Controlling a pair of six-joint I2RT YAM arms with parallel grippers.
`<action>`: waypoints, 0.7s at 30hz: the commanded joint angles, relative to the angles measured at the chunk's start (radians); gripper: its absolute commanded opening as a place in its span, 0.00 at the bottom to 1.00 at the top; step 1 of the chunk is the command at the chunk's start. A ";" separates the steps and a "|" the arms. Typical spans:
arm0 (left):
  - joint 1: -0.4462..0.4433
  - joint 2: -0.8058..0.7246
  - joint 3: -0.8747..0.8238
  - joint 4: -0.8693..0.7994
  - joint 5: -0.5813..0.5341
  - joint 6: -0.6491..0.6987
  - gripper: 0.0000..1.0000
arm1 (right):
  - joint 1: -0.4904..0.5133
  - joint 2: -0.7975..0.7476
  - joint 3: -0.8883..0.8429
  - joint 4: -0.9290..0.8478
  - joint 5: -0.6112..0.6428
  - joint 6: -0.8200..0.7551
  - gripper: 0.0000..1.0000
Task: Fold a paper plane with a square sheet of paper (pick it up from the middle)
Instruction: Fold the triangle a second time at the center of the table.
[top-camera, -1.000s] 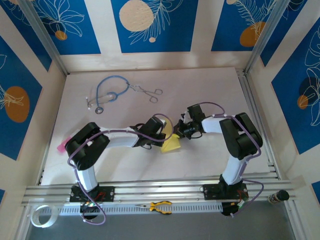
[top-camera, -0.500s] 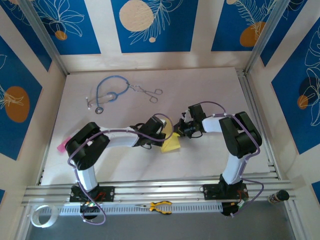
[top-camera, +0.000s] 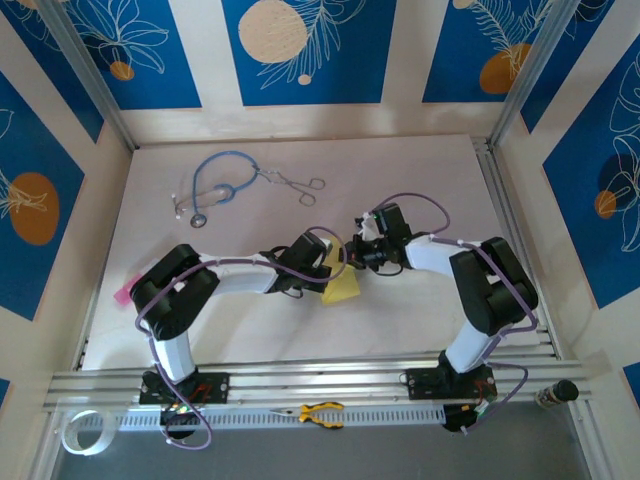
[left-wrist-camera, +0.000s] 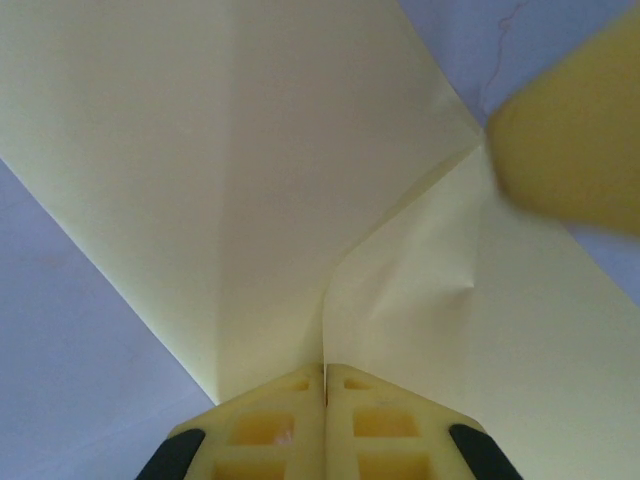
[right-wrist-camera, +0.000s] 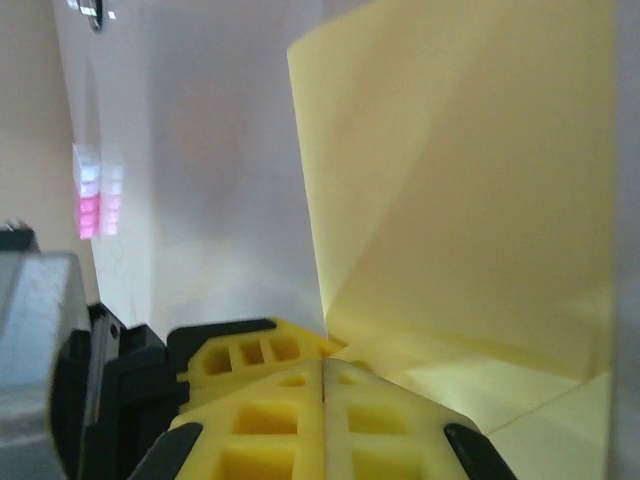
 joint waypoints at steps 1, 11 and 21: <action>0.018 0.014 -0.011 -0.079 -0.004 0.017 0.01 | 0.017 0.007 -0.014 -0.037 -0.002 -0.010 0.00; 0.018 0.014 -0.016 -0.073 0.005 0.015 0.01 | 0.013 0.055 -0.067 0.014 0.005 -0.005 0.00; 0.018 0.009 -0.009 -0.077 0.005 0.017 0.02 | 0.003 0.081 -0.099 -0.006 0.072 -0.022 0.00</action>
